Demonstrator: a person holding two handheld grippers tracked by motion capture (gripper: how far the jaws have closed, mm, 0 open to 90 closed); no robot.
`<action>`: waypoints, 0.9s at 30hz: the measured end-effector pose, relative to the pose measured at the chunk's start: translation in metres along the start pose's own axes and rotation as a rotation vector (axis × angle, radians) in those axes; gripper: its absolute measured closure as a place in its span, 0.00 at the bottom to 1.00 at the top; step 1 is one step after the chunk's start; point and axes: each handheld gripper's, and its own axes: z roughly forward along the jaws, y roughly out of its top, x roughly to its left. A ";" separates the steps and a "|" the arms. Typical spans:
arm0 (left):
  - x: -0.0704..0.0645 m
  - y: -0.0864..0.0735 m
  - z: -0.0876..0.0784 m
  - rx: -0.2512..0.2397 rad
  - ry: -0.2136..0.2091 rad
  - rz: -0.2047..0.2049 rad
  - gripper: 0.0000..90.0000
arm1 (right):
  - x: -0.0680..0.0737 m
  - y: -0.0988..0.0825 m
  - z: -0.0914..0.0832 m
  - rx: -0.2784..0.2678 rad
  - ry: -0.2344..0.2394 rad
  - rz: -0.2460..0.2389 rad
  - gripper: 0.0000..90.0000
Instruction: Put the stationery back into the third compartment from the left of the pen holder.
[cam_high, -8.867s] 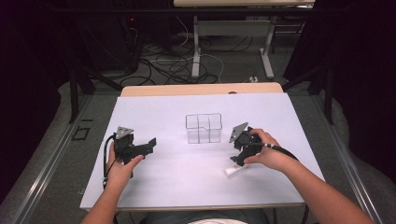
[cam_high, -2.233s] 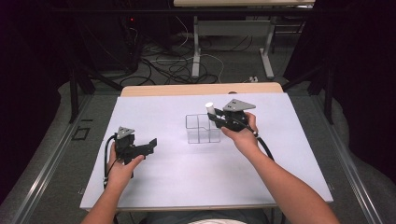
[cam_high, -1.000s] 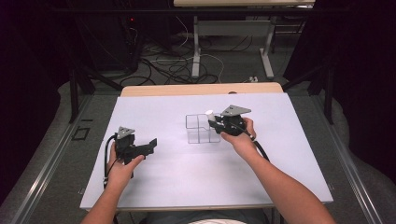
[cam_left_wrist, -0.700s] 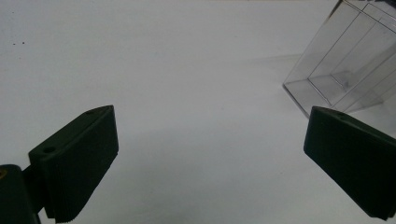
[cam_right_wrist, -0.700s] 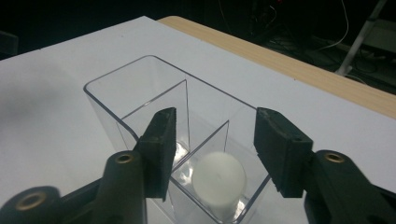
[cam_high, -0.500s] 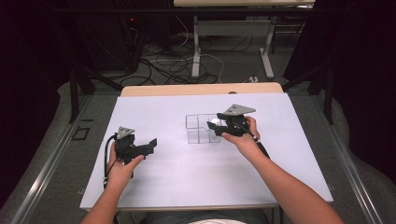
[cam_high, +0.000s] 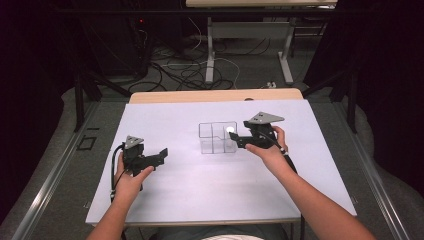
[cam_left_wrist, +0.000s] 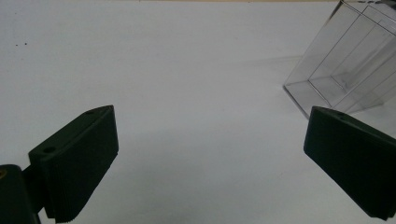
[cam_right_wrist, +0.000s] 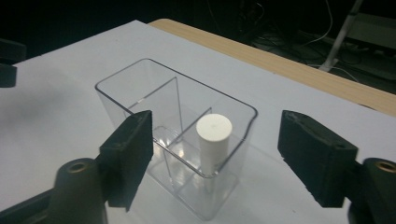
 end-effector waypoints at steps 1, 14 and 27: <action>0.000 0.000 0.000 0.000 0.001 0.000 0.03 | -0.001 0.000 -0.002 0.006 -0.009 -0.003 0.26; 0.000 0.000 0.000 -0.002 0.002 -0.005 0.03 | -0.017 -0.009 -0.029 -0.011 -0.143 0.027 0.02; 0.001 0.000 -0.001 -0.010 0.007 -0.014 0.03 | -0.033 -0.025 -0.049 0.016 -0.193 0.067 0.00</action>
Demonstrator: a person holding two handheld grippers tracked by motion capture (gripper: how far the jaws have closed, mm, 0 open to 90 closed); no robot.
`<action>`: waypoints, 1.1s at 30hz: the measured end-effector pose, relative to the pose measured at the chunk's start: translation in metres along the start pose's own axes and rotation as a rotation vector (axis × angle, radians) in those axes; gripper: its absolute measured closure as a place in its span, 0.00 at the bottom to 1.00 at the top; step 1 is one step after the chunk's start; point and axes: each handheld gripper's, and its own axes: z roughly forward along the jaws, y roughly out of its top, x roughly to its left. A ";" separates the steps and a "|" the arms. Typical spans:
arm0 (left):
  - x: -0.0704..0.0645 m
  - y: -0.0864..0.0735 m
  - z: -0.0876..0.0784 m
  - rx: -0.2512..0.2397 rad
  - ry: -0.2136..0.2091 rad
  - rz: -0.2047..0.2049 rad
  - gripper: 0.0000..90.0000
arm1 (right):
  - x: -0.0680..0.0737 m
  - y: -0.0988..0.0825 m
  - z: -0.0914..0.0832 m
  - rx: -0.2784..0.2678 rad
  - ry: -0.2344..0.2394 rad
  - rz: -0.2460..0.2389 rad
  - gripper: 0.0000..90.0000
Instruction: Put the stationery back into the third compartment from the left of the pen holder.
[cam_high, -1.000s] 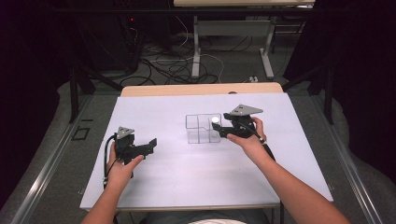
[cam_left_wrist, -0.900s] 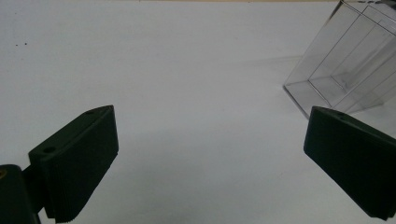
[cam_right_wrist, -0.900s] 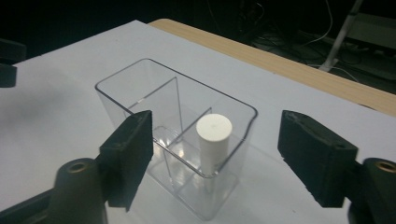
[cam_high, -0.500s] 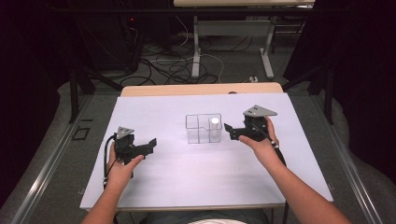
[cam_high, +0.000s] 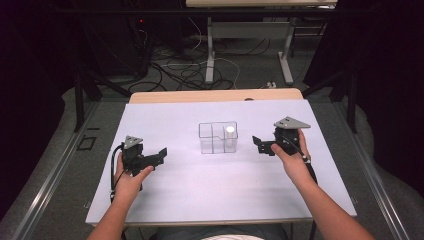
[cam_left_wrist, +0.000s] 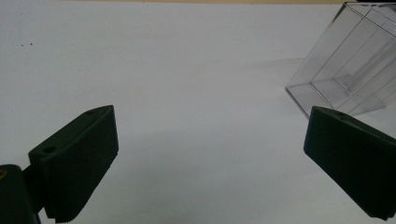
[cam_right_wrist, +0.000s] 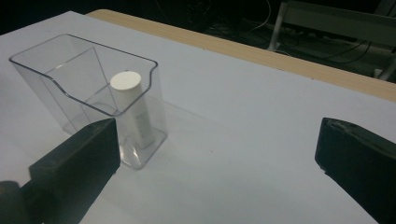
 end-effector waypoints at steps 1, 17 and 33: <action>0.000 0.000 0.000 0.001 0.002 0.001 0.03 | -0.003 -0.002 -0.001 0.001 -0.006 0.002 0.00; 0.002 0.000 0.000 -0.002 0.007 0.003 0.03 | -0.046 -0.038 -0.008 0.051 -0.113 0.090 0.00; 0.002 0.000 0.000 0.008 0.012 0.010 0.03 | -0.067 -0.064 -0.008 0.056 -0.151 0.169 0.00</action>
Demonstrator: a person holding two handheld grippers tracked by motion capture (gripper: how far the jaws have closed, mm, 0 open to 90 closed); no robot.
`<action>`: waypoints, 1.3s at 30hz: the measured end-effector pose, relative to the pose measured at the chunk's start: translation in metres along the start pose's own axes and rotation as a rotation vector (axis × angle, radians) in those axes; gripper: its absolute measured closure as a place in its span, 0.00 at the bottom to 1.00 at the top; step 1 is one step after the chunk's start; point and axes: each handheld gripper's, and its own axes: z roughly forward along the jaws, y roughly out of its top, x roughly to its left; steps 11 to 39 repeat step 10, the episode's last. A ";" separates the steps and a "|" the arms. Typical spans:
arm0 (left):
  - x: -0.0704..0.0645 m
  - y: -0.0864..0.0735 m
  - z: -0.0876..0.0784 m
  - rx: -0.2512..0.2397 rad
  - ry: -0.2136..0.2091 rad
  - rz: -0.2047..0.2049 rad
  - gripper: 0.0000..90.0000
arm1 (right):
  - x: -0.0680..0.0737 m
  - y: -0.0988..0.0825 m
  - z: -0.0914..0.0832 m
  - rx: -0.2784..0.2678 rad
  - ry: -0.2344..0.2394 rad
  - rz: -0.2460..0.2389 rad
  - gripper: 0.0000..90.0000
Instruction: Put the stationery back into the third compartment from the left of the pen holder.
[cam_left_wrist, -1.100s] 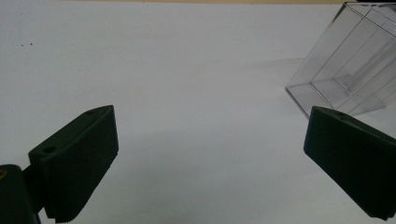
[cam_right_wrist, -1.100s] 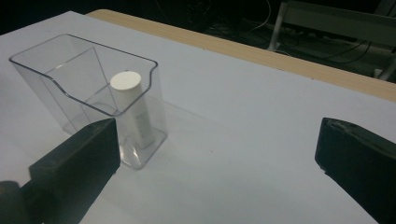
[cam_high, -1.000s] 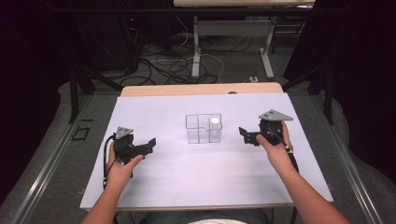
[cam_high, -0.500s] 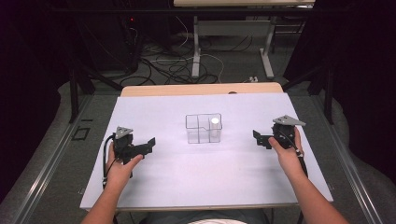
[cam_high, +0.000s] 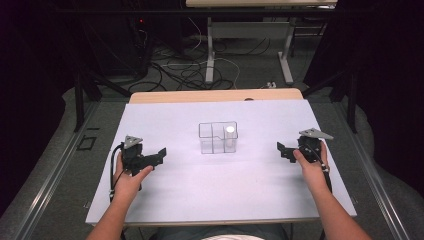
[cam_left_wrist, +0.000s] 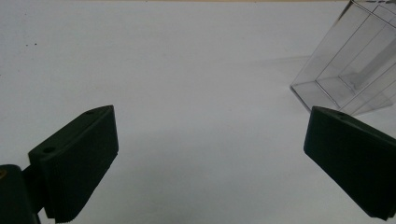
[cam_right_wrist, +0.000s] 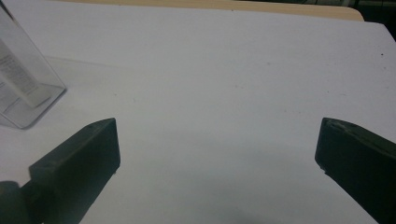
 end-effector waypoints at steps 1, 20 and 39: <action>0.000 0.000 0.000 0.000 0.000 -0.002 0.03 | -0.001 -0.001 0.000 0.002 -0.001 -0.001 0.00; 0.000 0.000 0.001 0.000 0.002 -0.002 0.03 | -0.003 -0.002 0.002 0.016 0.000 0.019 0.00; 0.000 0.000 0.001 0.000 0.002 -0.002 0.03 | -0.003 -0.002 0.002 0.016 0.000 0.019 0.00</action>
